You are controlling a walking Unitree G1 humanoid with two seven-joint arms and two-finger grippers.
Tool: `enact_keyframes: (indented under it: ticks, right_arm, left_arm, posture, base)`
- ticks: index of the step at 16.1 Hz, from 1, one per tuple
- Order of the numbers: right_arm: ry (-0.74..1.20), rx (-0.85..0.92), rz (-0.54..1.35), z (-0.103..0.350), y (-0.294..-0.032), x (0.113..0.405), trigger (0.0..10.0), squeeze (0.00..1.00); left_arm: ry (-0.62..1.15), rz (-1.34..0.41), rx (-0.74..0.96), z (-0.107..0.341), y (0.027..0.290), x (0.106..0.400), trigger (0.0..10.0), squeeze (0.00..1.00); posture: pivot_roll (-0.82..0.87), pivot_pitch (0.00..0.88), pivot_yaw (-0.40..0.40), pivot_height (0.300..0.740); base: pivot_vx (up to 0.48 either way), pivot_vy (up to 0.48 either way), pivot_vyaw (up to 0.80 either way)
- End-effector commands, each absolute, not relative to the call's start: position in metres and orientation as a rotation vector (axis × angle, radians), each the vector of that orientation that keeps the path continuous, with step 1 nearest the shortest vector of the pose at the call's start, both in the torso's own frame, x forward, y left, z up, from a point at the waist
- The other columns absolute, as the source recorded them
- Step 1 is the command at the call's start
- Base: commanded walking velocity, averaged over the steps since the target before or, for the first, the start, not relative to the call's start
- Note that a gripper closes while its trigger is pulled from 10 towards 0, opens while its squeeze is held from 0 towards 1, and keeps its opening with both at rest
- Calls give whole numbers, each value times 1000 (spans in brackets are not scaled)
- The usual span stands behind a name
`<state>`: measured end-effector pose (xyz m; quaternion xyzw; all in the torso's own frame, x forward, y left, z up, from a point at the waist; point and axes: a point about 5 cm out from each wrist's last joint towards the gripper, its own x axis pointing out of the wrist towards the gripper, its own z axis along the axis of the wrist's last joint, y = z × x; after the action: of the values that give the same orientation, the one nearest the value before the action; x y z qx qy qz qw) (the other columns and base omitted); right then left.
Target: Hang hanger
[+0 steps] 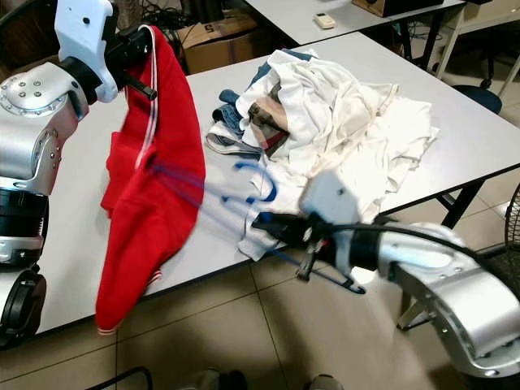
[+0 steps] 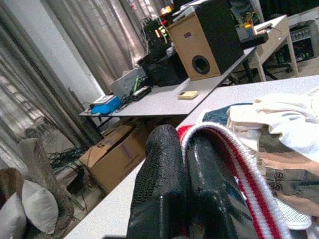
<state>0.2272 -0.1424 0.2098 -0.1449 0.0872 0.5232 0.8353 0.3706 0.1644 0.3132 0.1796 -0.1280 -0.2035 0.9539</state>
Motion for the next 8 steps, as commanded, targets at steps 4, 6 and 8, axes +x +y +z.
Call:
enact_keyframes:
  ticks: [4, 6, 8]
  right_arm:
    - [280, -390, 990, 196, -149, 244, 10000, 0]
    - [323, -450, 767, 190, -171, 265, 10000, 0]
    - [220, -461, 527, 207, -191, 288, 10000, 0]
  left_arm:
    - [-273, -447, 388, 315, 163, 365, 0, 0]
    - [-272, -456, 404, 316, 165, 362, 0, 0]
    - [-266, -459, 429, 317, 169, 358, 0, 0]
  posture:
    - [-171, 51, 166, 740]
    - [-169, 47, 161, 740]
    - [-169, 44, 159, 740]
  base:
    - [0, 0, 0]
    - [0, 0, 0]
    - [0, 0, 0]
